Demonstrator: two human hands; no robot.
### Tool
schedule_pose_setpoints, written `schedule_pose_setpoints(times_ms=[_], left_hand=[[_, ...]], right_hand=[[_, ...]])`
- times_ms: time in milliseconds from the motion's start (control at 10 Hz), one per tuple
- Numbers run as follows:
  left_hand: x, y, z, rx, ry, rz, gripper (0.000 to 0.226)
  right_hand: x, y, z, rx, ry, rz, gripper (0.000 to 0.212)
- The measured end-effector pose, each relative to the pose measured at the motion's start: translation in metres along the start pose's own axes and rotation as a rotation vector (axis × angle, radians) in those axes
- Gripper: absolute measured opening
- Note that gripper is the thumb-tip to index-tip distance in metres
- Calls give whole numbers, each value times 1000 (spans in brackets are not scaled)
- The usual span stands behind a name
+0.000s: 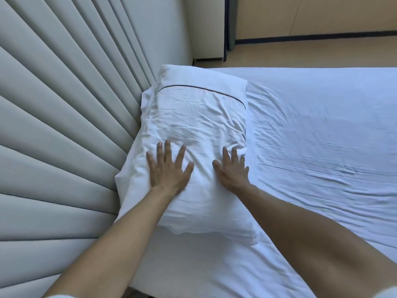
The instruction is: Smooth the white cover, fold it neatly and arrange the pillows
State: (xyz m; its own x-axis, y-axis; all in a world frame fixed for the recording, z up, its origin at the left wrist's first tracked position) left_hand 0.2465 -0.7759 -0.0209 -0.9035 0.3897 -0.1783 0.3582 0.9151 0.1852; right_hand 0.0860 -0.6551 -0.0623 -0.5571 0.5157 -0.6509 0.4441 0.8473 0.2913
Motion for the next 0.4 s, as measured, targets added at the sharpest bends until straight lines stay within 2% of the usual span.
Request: schedule_pose_setpoints(times_ms=[100, 200, 400], left_hand=[[-2, 1, -3, -19, -39, -7, 73], [7, 18, -9, -13, -18, -47, 75], [35, 85, -16, -49, -76, -35, 77]], right_hand=[[0, 12, -1, -78, 89, -50, 70], [-8, 38, -1, -151, 242, -196, 73], [6, 73, -12, -211, 357, -248, 79]])
Point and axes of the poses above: each hand's wrist, its own y-axis away from the middle knuckle, its own z-axis out of the palm, x = y × z, the point moved 1 cm from there along -y, towards the middle knuckle, and after that the axes turned 13 degrees about -z, right-handed, at the moved point
